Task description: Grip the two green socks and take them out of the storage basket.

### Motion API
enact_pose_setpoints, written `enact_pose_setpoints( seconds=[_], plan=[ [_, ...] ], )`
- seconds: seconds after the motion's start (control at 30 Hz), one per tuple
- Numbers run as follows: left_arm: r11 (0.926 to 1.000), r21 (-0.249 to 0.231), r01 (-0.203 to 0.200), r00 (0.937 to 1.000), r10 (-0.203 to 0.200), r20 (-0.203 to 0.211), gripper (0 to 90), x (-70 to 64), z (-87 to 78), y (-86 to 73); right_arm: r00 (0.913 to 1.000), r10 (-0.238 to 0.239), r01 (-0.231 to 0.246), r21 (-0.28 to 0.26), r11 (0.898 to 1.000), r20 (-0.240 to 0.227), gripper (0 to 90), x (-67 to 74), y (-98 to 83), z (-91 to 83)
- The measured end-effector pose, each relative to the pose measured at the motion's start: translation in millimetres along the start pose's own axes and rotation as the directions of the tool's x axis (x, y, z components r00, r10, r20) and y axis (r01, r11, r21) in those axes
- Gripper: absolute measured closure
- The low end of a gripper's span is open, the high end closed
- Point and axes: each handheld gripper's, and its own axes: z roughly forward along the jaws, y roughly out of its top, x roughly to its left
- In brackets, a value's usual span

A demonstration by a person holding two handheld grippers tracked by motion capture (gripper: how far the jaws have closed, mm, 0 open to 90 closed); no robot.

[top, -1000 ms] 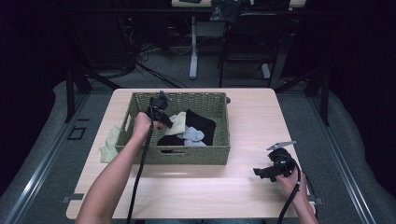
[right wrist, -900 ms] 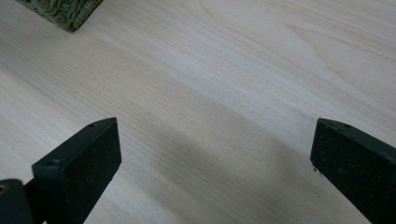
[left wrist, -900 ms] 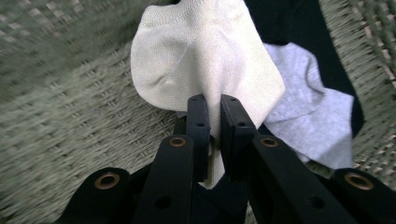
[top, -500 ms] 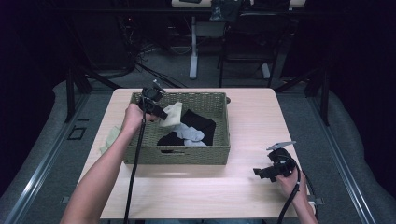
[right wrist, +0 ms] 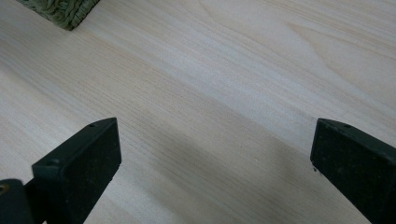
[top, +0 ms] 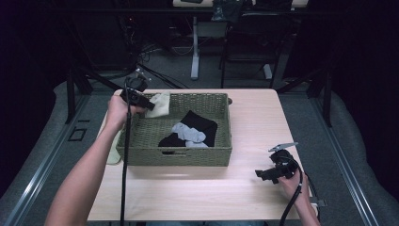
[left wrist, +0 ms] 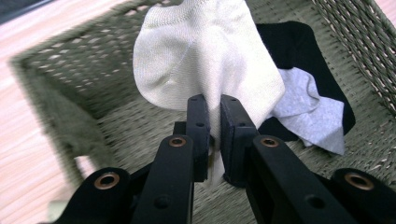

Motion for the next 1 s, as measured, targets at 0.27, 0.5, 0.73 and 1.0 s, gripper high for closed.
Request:
enact_pose_setpoints(
  seconds=[0.27,0.5,0.73,1.0],
  plan=[
    [0.9986,-0.041,0.034,0.9987,-0.036,-0.037,83.3,15.4,-25.9,-7.5,1.0,-0.007,0.007,0.006,1.0,0.006,1.1,0.0,0.0,0.1],
    [0.9961,-0.059,0.065,0.9957,-0.069,-0.062,83.3,29.5,-40.4,-16.9,1.0,-0.007,0.007,0.006,1.0,0.007,1.1,-0.1,0.0,-0.1],
    [0.9933,-0.07,0.092,0.9912,-0.098,-0.088,83.3,42.3,-50.5,-26.7,0.9999,-0.007,0.007,0.007,1.0,0.008,1.1,0.2,0.1,-0.4],
    [0.9874,-0.085,0.133,0.9824,-0.143,-0.12,83.3,59.4,-66.0,-43.5,0.9998,-0.012,0.012,0.012,1.0,0.013,1.0,0.3,0.3,0.2]
  ],
)
